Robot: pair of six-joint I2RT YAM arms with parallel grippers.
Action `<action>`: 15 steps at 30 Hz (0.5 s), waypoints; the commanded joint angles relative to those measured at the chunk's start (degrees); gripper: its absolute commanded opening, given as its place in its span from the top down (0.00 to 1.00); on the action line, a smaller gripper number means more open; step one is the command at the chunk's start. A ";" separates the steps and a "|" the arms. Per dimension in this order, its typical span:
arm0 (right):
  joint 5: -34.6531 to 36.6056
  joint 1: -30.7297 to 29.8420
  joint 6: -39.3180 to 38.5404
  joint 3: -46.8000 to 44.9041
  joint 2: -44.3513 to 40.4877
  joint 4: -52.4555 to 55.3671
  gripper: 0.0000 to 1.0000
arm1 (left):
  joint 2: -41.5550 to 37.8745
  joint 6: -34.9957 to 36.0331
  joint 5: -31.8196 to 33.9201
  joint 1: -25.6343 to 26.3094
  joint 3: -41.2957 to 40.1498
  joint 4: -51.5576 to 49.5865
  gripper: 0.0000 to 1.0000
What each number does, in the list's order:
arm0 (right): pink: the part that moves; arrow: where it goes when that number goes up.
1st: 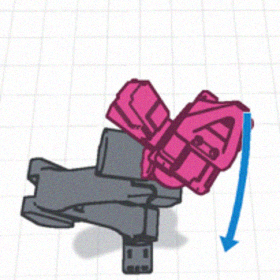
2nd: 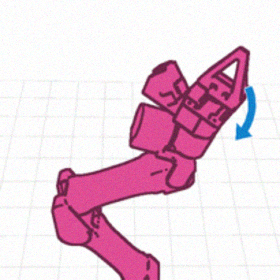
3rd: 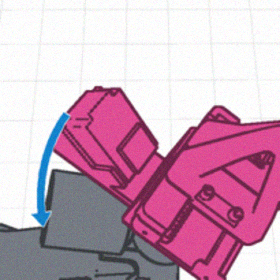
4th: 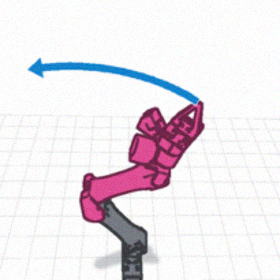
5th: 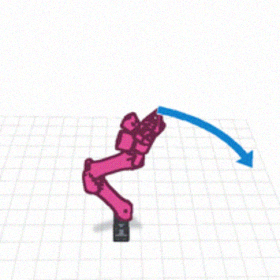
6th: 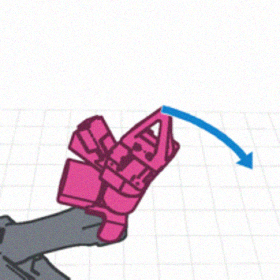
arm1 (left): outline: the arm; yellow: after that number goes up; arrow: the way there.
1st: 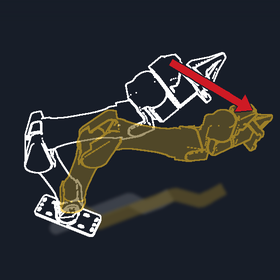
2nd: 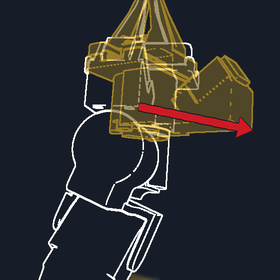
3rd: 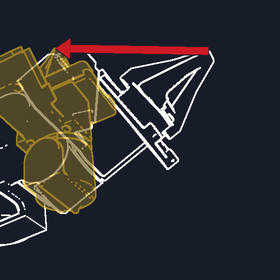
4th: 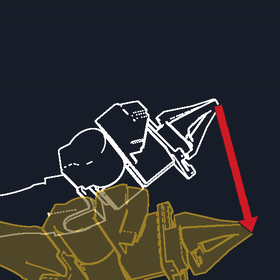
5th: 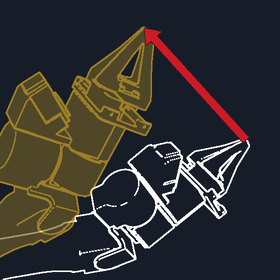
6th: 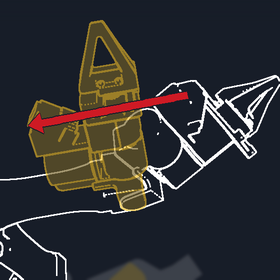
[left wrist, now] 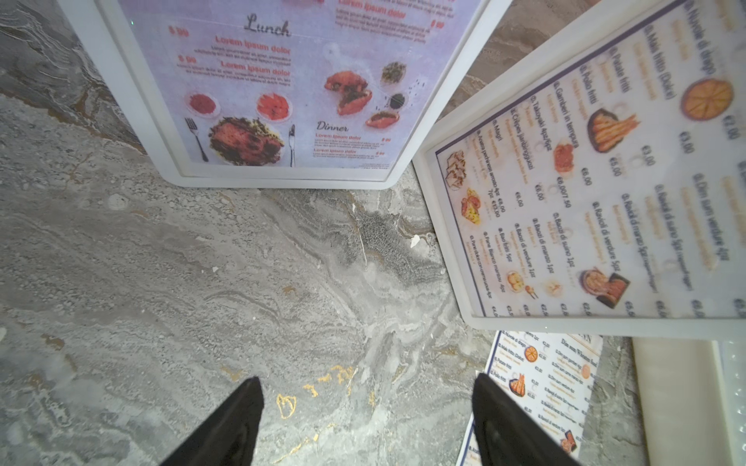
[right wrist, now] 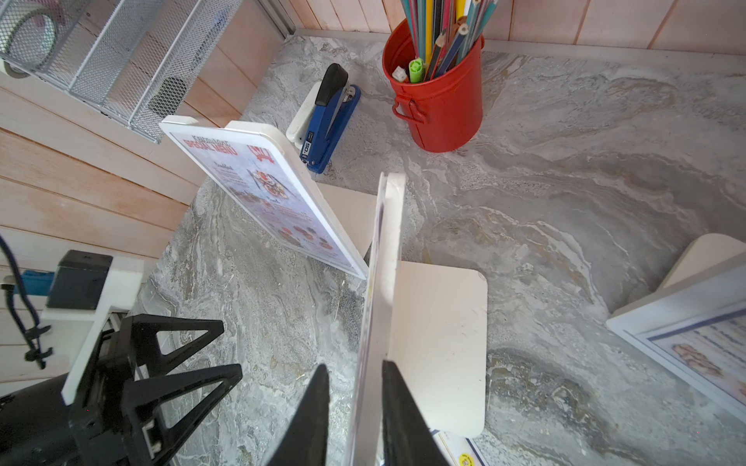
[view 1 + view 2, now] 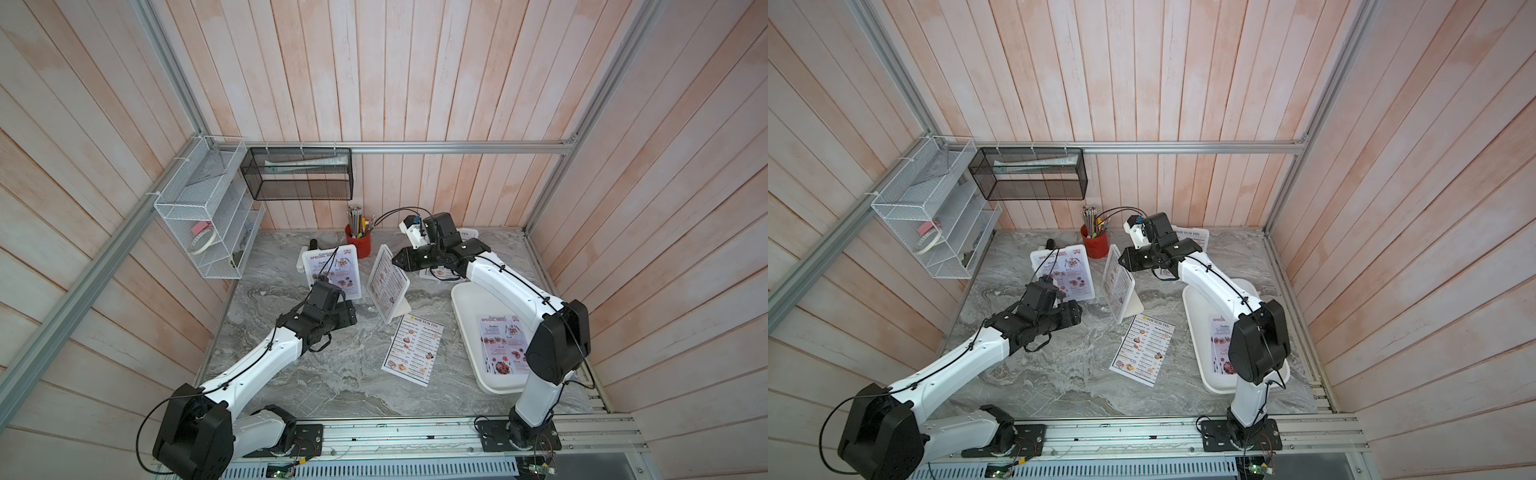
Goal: Replace the menus in the menu holders
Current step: Adjust the menu holder at the center of the board.
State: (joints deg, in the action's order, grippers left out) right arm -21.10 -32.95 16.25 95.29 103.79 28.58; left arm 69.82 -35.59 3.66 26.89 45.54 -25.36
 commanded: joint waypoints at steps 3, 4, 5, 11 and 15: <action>-0.87 -0.04 -0.78 -0.96 1.34 1.48 0.77 | -1.14 0.60 0.99 -0.35 2.09 -1.22 0.17; -0.94 -0.04 -0.86 -0.98 1.41 1.48 0.78 | -1.23 0.61 1.07 -0.39 2.18 -1.27 0.16; -1.02 -0.17 -0.88 -0.98 1.42 1.43 0.79 | -1.29 0.70 1.11 -0.40 2.19 -1.35 0.16; -1.20 -0.15 -0.62 -0.75 1.09 1.17 0.84 | -1.36 0.75 1.35 -0.36 2.19 -1.53 0.16; -1.14 -0.17 -0.26 -0.30 0.43 0.90 0.85 | -1.18 0.79 1.28 -0.42 2.30 -1.44 0.16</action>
State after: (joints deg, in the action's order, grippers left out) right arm -21.37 -32.95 16.27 95.18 104.29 28.75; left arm 69.34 -35.57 3.70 26.89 46.09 -26.22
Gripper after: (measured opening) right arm 0.149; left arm 0.835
